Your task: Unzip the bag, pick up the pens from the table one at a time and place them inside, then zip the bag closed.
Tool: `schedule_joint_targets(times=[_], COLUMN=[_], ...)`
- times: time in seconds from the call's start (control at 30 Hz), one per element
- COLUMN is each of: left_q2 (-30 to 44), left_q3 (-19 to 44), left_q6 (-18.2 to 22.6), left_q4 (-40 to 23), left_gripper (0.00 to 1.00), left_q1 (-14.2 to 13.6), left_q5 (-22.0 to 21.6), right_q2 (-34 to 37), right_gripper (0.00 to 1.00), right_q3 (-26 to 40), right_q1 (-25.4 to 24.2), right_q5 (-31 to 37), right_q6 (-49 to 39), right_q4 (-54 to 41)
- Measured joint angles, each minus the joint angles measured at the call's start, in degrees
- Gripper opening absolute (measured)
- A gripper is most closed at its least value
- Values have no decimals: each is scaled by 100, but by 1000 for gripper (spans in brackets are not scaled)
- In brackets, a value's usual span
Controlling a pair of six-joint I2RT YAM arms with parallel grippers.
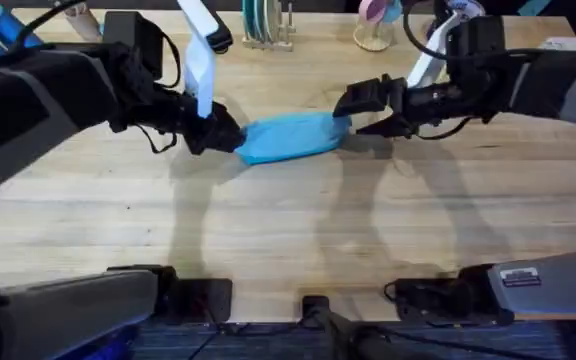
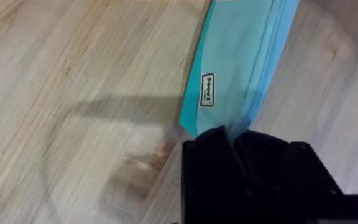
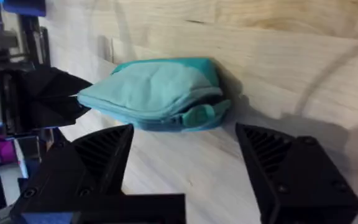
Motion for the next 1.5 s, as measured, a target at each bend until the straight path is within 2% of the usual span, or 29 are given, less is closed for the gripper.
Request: schedule_joint_targets(times=[0.1, 0.4, 0.47, 0.67, 0.8, 1.27, 1.37, 1.5], left_q2=[1, 2, 1, 0, 0, 0, 0, 0], left_q3=[0, 0, 0, 0, 0, 0, 0, 0], left_q6=[0, 0, 0, 0, 0, 0, 0, 0], left_q4=[-16, -20, -17, -17, -17, -24, -44, -57], left_gripper=[42, 42, 42, 42, 43, 42, 42, 42], left_q1=[-1, -1, -1, -1, -1, 1, 1, 6], left_q5=[1, 0, 2, 3, 4, -2, -9, -51], right_q2=[22, 20, 22, 21, 22, -172, -381, -656], right_gripper=[976, 637, 553, 182, 49, 31, 31, 31], right_q3=[0, 0, 0, 0, 0, 44, 174, 429], right_q1=[35, 37, 37, 37, 37, 90, 240, 660], right_q5=[-19, -46, -66, -106, -122, -30, 260, 1022], right_q6=[17, 42, 46, 69, 66, -76, -232, -629], right_q4=[38, 267, 294, 313, 313, 357, 226, -179])
